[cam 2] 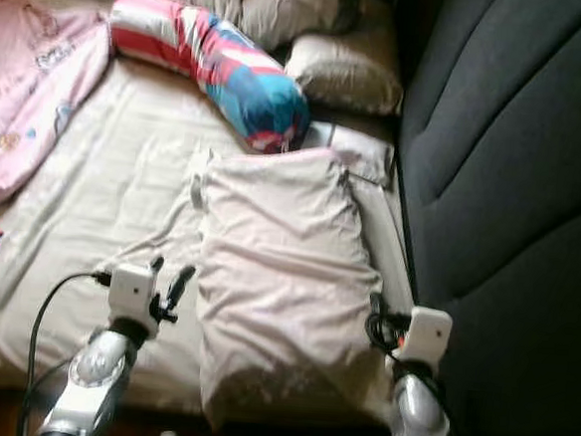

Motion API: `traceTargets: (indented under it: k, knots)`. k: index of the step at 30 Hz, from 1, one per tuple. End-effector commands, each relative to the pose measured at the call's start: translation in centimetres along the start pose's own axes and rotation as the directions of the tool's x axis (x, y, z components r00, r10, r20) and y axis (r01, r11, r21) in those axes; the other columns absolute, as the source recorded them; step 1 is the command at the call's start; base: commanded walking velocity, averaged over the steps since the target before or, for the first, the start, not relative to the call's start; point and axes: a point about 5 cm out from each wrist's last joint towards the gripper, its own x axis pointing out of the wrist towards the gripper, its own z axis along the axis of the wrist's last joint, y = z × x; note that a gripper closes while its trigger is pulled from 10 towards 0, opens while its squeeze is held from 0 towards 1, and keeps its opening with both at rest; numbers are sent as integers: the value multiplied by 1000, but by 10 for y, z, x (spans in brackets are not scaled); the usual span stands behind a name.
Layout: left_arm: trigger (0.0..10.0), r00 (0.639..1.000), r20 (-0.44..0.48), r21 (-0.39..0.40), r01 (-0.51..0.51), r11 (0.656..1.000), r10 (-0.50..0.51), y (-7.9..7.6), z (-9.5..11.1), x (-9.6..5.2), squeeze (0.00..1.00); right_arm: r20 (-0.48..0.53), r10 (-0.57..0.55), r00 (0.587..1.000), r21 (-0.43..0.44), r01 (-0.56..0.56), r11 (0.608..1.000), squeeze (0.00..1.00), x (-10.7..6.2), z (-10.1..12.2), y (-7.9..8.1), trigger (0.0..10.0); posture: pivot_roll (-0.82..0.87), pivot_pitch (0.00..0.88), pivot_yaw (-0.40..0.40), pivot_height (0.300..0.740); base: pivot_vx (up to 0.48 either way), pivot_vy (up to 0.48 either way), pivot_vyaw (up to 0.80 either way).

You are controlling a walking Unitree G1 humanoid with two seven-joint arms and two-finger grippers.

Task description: Clean up the room

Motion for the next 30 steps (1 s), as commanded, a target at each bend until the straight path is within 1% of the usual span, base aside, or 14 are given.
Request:
traceTargets:
  k: [1, 21, 30]
  knots:
    - [10000, 1000, -18, -8, 4, 1000, -4, -1, -3, -3, 0, -33, -12, 999, 1, 12, 1000, 0, -4, -7, -4, 10000, 82, 201, -73, 740, 0, 0, 0]
    - [10000, 1000, -3, -11, -2, 1000, 2, -1, 0, -1, 0, -45, -2, 999, -1, 2, 1000, 0, -3, -6, -2, 10000, 83, 202, -75, 740, 0, 0, 0]
    - [10000, 1000, -13, -18, -7, 1000, 7, -1, -1, -1, 0, -45, -1, 999, -1, 1, 1000, 0, -2, -6, -1, 10000, 82, 202, -75, 740, 0, 0, 0]
